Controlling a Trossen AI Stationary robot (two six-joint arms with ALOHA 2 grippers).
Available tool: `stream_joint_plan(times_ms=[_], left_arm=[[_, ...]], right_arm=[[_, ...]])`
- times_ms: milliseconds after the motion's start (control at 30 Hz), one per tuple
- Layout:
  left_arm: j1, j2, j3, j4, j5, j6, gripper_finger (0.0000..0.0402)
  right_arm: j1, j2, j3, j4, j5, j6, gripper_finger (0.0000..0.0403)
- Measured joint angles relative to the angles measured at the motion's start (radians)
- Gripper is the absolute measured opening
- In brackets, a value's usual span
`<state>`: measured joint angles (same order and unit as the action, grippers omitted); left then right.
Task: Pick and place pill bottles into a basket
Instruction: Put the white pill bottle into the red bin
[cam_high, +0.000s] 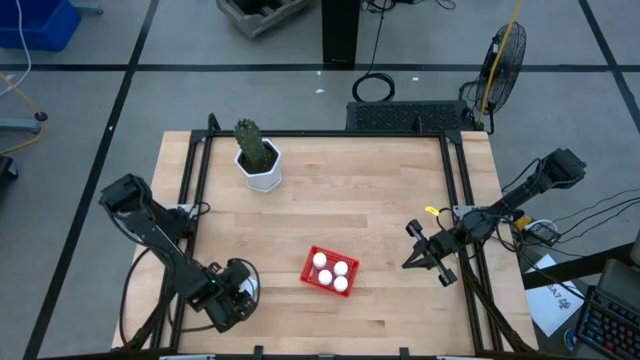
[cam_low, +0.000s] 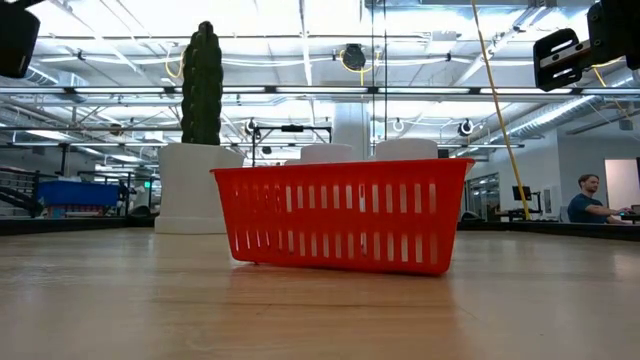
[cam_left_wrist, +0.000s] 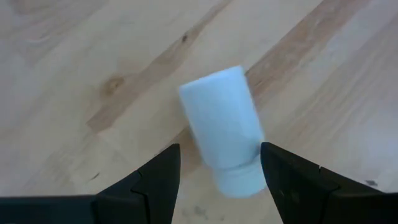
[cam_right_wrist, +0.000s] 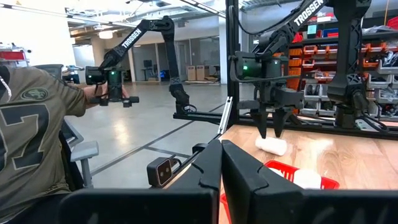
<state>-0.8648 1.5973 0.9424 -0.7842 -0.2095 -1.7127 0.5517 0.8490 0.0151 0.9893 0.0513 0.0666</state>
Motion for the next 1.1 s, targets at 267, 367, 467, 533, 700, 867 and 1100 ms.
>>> stream_joint_plan(times_ms=[267,367,467,533,700,867,1100], left_arm=[[-0.003,0.105,0.0,0.045,0.068,0.028,0.0249],[-0.003,0.13,0.006,0.056,0.085,0.046,0.027],[-0.004,0.133,0.006,0.062,0.087,0.079,0.0282],[0.0,0.127,0.004,0.064,0.087,0.1,0.0281],[0.008,0.103,-0.001,0.059,0.089,0.187,0.0229],[0.033,0.092,-0.001,0.064,0.066,0.27,0.0161],[0.077,0.092,-0.001,0.115,0.082,0.405,0.0161]], right_arm=[[0.0,0.0,0.0,0.0,0.0,0.0,0.0004],[0.0,0.0,0.0,0.0,0.0,0.0,0.0004],[0.0,0.0,0.0,0.0,0.0,0.0,0.0004],[0.0,0.0,0.0,0.0,0.0,0.0,0.0004],[0.0,0.0,0.0,0.0,0.0,0.0,0.0004],[0.0,0.0,0.0,0.0,0.0,0.0,0.0004],[0.0,0.0,0.0,0.0,0.0,0.0,0.0004]])
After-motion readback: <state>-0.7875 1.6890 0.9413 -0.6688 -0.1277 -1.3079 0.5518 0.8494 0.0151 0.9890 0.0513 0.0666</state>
